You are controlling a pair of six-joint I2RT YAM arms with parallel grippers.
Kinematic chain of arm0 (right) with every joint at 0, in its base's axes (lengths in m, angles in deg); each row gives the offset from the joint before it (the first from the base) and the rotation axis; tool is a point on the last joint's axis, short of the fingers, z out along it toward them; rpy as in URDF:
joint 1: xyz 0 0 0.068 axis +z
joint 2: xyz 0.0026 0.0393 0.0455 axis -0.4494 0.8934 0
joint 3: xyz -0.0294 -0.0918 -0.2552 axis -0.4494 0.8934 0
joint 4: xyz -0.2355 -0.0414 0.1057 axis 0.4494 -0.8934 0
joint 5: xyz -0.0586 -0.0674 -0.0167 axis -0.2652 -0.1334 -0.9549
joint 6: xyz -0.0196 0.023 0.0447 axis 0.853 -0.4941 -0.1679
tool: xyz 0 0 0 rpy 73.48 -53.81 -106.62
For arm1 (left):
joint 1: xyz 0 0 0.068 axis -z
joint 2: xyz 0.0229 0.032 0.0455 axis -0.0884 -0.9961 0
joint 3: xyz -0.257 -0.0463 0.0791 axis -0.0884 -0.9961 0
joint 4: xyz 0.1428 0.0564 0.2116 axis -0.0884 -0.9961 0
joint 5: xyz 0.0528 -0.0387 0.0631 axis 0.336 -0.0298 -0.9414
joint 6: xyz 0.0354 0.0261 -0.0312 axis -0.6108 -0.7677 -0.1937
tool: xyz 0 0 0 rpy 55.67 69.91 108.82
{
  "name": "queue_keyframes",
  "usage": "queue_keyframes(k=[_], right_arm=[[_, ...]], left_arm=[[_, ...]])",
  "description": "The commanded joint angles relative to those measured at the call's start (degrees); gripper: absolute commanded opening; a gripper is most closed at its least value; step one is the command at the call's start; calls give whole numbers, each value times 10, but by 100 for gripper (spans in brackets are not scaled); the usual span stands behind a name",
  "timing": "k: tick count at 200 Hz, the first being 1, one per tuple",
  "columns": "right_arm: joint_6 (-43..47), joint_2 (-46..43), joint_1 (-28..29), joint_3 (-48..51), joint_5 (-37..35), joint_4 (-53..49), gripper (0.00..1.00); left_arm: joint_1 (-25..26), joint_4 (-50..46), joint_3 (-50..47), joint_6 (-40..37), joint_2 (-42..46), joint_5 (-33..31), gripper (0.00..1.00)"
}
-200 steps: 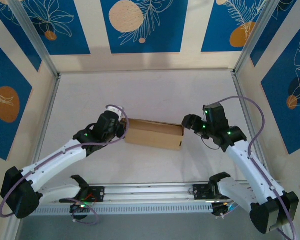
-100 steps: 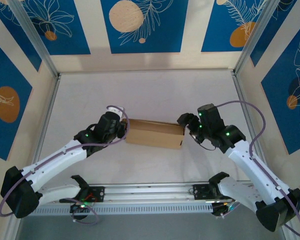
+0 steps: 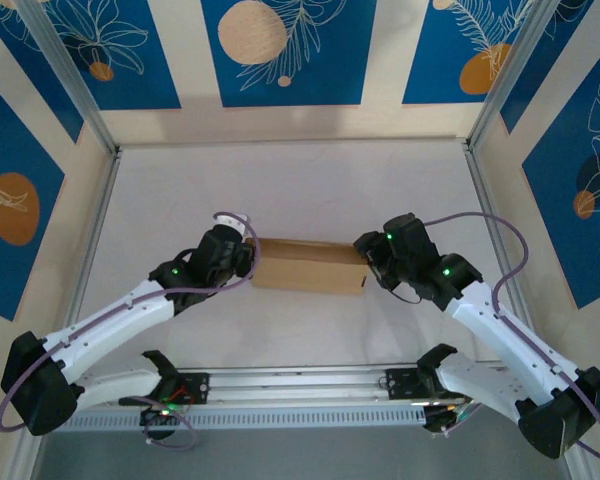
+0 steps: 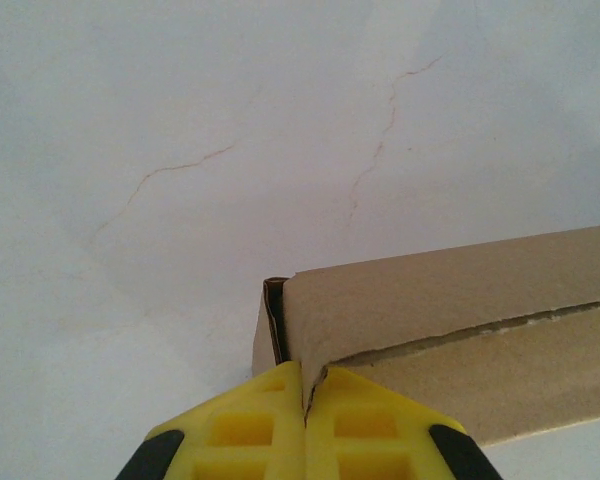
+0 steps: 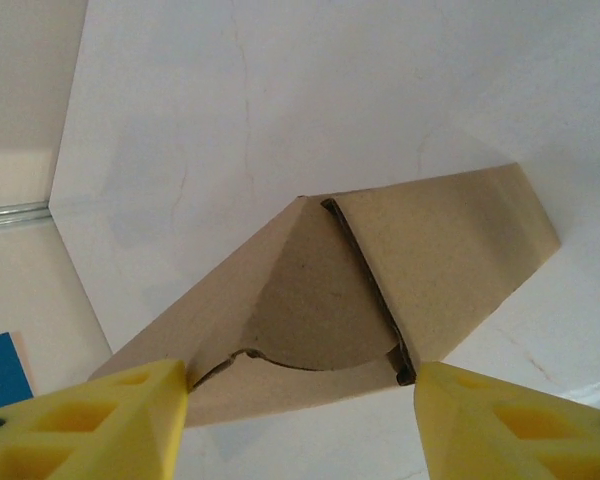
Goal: Fold the paper box
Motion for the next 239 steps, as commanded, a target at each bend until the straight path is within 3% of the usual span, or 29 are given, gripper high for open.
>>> queue_keyframes(k=[1,18,46,85,143,166,196,239], right_arm=[[-11,10,-5,30,-20,-35,56],[-12,11,-7,34,-20,-32,53],[-7,15,-11,24,-23,-37,54],[-7,18,-12,19,-24,-40,54],[-4,36,-14,15,-21,-32,55],[-3,37,-16,12,-20,-34,56],[1,35,-17,14,-19,-32,56],[5,32,-20,12,-17,-33,56]], left_arm=[[7,-57,-7,7,-6,9,0],[7,-56,-8,4,1,10,9],[7,-65,0,-13,19,20,39],[7,-70,6,-34,59,46,58],[5,-86,58,-63,98,145,61],[-4,-77,70,-24,109,144,60],[-34,-101,99,43,72,102,73],[-87,-55,84,100,24,151,67]])
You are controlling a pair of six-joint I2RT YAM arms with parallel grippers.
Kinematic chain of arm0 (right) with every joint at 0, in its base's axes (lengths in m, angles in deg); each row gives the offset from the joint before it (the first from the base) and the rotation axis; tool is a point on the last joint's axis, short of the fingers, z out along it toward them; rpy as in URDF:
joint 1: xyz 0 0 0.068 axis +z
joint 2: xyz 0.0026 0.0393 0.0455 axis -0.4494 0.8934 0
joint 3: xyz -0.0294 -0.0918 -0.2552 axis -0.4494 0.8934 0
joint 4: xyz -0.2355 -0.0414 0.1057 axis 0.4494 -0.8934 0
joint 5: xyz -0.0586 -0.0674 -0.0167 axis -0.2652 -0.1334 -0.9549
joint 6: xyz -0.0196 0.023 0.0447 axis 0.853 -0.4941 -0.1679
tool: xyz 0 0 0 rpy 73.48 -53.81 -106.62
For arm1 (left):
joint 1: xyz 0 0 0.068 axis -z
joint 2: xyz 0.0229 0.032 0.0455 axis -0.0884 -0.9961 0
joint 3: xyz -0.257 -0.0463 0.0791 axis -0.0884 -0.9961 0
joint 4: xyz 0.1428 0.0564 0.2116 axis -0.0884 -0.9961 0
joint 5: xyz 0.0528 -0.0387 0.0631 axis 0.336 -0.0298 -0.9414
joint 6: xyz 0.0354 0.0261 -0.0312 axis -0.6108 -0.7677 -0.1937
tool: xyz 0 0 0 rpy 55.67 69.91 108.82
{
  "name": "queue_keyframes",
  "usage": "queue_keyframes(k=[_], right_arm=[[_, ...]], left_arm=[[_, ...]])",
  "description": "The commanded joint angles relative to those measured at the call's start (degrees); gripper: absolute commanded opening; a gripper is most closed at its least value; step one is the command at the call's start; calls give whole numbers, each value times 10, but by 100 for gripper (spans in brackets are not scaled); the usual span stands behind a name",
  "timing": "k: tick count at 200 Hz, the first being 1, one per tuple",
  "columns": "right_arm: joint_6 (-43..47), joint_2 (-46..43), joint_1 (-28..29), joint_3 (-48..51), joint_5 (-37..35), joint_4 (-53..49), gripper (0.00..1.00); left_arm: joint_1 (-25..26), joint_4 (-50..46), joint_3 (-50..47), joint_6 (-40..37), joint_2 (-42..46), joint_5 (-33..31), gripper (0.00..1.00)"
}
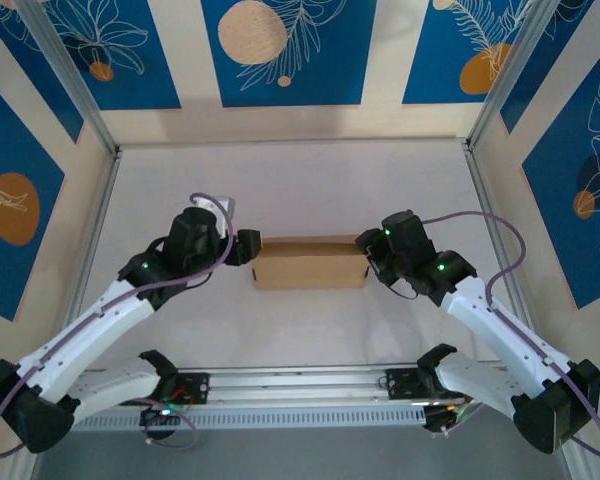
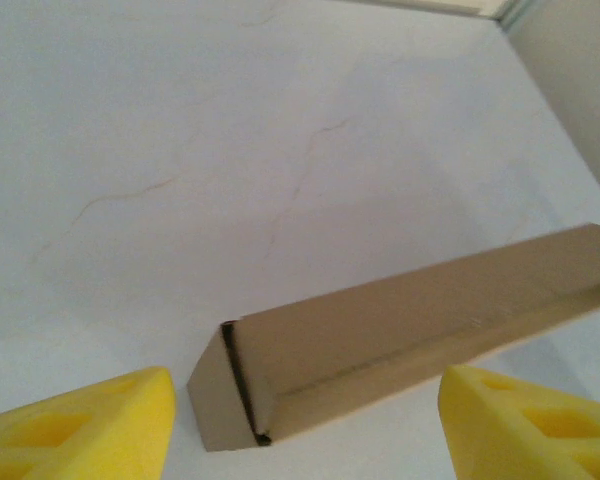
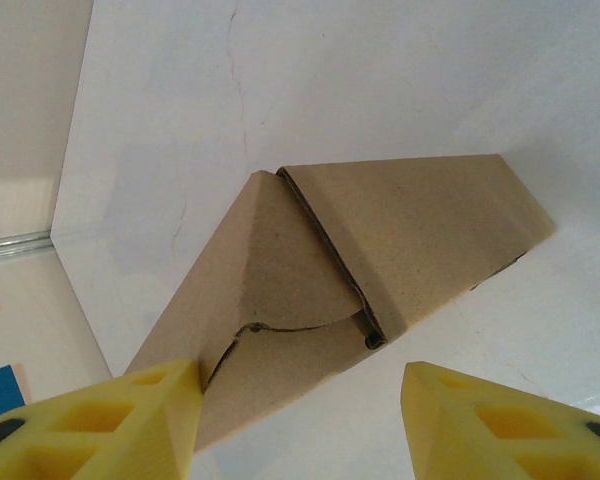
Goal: Fold the paper box
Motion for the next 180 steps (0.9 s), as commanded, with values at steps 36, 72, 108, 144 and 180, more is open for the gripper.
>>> queue_keyframes(k=[36,72,108,144,180], right_arm=[[9,8,-5,1,-5,-62,56],[10,7,-6,2,-4,-61,56],[16,6,-6,1,-2,-61,56],[27,4,-5,-10,-3,-64,57],[31,10,-10,-10,3,-62,57]], left_arm=[[-27,68,-40,76,-43,65,61],[-27,84,-90,94,-35,62,57],[-30,102,-130,108,-7,62,54],[-30,100,-133,114,-8,58,51],[-33,123,-168,137,-10,48,48]])
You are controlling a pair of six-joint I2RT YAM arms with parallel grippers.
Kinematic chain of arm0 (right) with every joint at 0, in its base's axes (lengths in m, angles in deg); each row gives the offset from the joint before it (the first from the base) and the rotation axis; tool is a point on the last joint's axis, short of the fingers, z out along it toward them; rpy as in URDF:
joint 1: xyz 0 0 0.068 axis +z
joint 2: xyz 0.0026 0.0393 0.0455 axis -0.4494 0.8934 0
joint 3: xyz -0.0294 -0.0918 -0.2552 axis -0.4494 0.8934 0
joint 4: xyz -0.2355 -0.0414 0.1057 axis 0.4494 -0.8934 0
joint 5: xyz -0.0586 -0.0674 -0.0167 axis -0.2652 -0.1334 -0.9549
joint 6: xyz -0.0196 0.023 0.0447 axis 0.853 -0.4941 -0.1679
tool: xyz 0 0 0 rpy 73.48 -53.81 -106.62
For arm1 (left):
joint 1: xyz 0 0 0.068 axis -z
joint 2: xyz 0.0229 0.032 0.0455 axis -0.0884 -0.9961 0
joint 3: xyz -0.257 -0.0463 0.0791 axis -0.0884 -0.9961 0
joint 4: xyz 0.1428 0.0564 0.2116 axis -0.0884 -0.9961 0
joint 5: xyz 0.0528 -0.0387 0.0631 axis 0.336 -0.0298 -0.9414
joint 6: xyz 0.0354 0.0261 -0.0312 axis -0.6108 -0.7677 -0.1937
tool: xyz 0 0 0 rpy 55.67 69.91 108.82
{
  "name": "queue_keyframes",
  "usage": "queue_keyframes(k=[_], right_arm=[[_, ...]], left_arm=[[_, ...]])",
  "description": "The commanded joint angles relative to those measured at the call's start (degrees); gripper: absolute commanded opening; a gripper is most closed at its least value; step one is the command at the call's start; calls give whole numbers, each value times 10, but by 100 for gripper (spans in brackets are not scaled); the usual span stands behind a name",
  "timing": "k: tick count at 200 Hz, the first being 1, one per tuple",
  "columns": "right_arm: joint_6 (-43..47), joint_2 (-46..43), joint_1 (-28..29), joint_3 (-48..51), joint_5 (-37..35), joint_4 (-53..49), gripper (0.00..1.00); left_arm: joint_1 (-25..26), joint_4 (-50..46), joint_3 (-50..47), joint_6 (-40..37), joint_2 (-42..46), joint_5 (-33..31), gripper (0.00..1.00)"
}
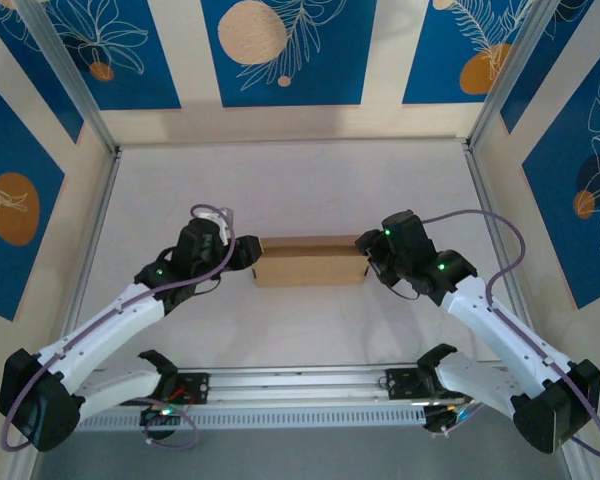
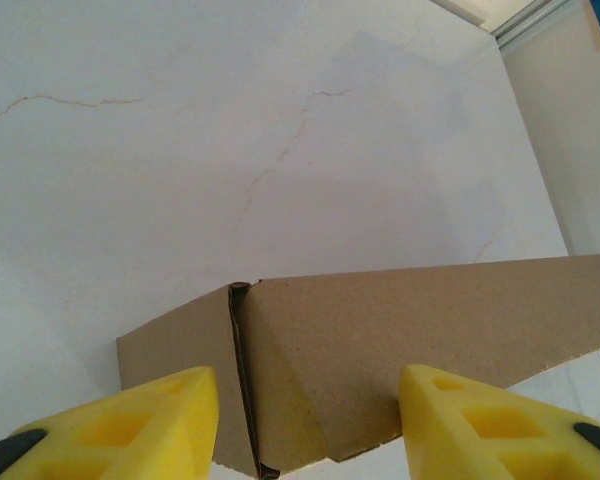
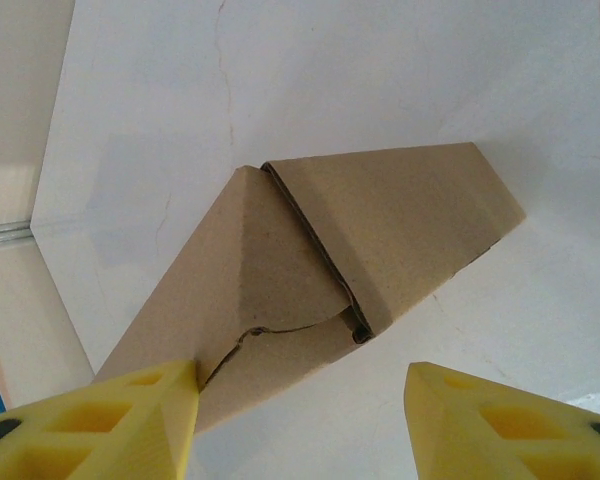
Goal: Fold the paper box
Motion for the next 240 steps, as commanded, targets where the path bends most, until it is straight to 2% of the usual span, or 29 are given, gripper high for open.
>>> queue_keyframes(k=[1,30,68,99,119,153,210,240], right_arm=[[10,11,-7,-6,-1,-45,57],[17,20,-13,-9,8,-44,57],[74,18,-31,-46,3,-67,62],[171,19,-72,-80,26,-83,71],[244,31,-101,-102,36,-94,74],[298,55,-131,-103,126,-55,72],[278,63,-113,-34,129,-25,66],[270,64,-130,3,115,-19,62]], left_arm=[[-10,-28,-36,17,-6,-18,48],[-15,-18,-49,28,-7,-18,46],[-22,-16,-48,29,-10,-15,44],[-27,-12,-47,34,-16,-11,43],[-28,-12,-40,34,-21,-9,43],[-30,-13,-32,32,-30,-5,43],[-33,-15,-32,30,-36,-1,43],[-34,-14,-32,30,-39,3,43]])
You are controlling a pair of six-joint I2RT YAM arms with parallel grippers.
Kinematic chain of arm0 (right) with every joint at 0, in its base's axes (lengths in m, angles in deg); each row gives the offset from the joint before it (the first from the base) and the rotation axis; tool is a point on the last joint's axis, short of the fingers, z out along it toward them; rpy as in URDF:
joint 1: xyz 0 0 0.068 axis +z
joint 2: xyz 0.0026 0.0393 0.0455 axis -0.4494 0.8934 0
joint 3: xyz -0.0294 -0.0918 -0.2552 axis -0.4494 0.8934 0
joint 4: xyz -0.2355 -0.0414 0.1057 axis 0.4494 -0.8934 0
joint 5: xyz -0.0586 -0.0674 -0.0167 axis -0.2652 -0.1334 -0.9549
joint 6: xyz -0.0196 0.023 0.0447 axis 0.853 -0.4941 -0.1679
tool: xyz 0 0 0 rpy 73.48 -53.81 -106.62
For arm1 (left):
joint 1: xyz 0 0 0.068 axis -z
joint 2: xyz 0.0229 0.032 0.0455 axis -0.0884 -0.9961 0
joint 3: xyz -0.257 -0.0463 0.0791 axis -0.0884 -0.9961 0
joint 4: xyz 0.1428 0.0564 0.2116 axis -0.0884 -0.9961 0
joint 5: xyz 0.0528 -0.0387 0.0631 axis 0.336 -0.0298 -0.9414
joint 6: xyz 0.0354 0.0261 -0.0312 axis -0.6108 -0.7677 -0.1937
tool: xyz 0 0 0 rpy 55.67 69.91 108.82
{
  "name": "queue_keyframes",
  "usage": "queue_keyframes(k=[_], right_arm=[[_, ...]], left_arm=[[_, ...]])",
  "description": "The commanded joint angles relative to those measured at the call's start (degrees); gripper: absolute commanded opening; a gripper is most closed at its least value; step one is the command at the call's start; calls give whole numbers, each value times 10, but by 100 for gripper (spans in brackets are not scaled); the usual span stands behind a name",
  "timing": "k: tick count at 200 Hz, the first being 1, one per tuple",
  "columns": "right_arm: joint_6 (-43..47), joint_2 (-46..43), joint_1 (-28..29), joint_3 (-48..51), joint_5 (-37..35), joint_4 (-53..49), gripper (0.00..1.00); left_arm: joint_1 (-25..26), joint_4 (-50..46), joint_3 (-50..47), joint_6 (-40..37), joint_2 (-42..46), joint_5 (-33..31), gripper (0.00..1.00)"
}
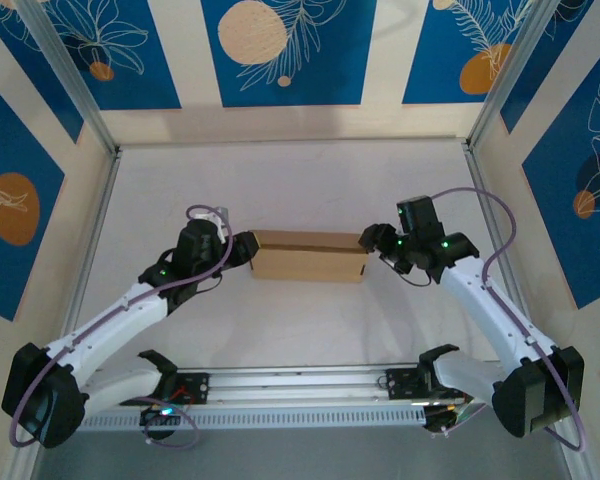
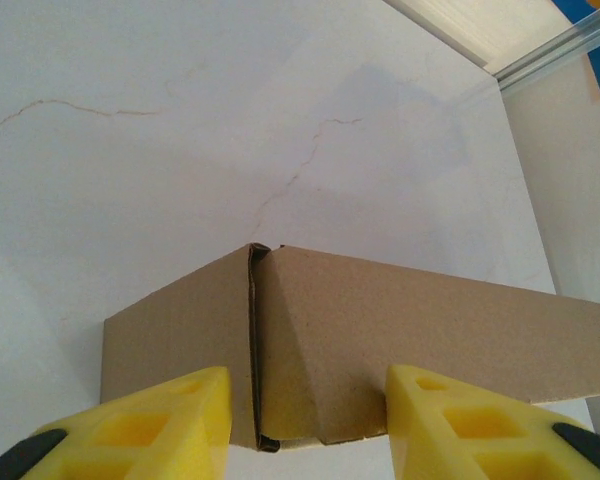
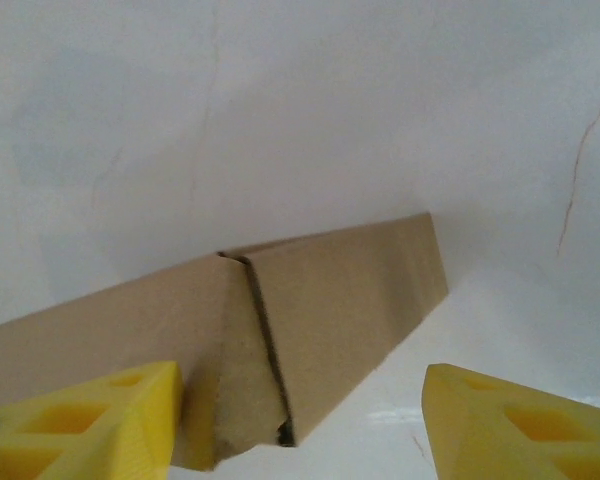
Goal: Fold the paper box
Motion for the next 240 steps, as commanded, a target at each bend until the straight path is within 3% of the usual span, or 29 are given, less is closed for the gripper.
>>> queue_keyframes(k=[1,49,82,101,136,190,240], right_arm=[[-2,0,-12,32,0,-3,62],[9,6,-21,25,-4,-10,58],[15,5,-21,17,2,-13,58],[16,6,-22,19,5,-11,58],[16,6,-21,24,6,-5,58],[16,5,-20,30,12,-1,58],[12,8,-21,42,8,2,57]], left_arm=[[-10,-69,-10,-5,-20,-2,43],[-13,-79,0,-10,-19,-5,44],[-30,-110,32,-30,2,-2,57],[-53,-120,56,-37,13,24,59],[-79,-113,74,-42,-4,86,57],[-80,-55,35,-19,-22,124,55],[-80,-21,-27,14,-37,129,47]])
